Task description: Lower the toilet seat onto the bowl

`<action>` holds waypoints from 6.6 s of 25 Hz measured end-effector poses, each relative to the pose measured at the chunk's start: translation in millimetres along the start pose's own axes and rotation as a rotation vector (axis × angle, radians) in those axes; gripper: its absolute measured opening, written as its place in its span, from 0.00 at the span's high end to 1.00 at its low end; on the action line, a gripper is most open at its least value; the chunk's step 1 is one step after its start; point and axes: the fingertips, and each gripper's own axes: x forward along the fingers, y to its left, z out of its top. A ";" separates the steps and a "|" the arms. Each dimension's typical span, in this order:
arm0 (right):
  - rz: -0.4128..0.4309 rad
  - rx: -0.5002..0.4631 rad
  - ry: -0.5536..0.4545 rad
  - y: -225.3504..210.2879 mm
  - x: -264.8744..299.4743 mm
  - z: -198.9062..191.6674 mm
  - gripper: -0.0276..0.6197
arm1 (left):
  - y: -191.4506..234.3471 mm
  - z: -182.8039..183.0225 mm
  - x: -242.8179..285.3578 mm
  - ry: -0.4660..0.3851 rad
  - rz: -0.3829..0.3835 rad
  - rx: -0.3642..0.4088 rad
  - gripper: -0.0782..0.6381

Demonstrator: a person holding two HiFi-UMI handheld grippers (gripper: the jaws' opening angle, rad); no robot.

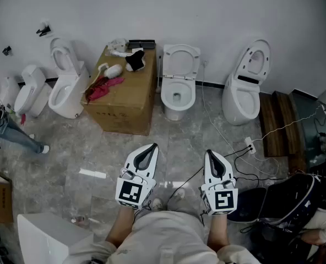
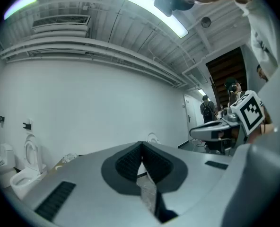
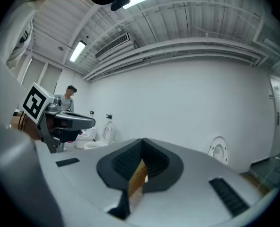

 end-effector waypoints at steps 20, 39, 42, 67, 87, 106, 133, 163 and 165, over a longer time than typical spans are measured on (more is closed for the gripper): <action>-0.039 -0.008 0.021 -7.5 35.3 -24.1 0.95 | 5.9 -7.4 25.6 0.016 -0.055 0.014 0.87; 0.155 0.026 -0.042 -117.3 167.5 -19.6 0.95 | 27.9 -8.2 183.8 0.039 0.070 0.009 0.87; 0.178 0.039 -0.043 -125.4 181.0 -21.2 0.95 | 31.1 -7.3 195.0 0.043 0.093 0.002 0.87; 0.099 0.044 0.006 -182.0 328.6 -32.3 0.95 | 127.4 -17.1 340.1 0.037 0.003 -0.001 0.87; -0.018 0.033 0.063 -190.2 447.1 -45.8 0.95 | 229.3 -43.1 427.5 0.044 -0.103 -0.028 0.87; 0.040 0.040 0.173 -263.0 565.3 -121.5 0.95 | 273.6 -105.1 554.9 0.138 -0.060 -0.004 0.87; 0.197 0.035 0.282 -357.7 724.9 -235.1 0.94 | 325.1 -203.8 722.1 0.329 0.068 0.067 0.87; 0.076 -0.151 0.381 -391.9 843.1 -330.8 0.83 | 402.4 -315.0 822.6 0.423 -0.050 0.114 0.74; 0.080 -0.166 0.396 -394.4 849.2 -338.9 0.82 | 405.6 -319.8 829.7 0.429 -0.056 0.119 0.73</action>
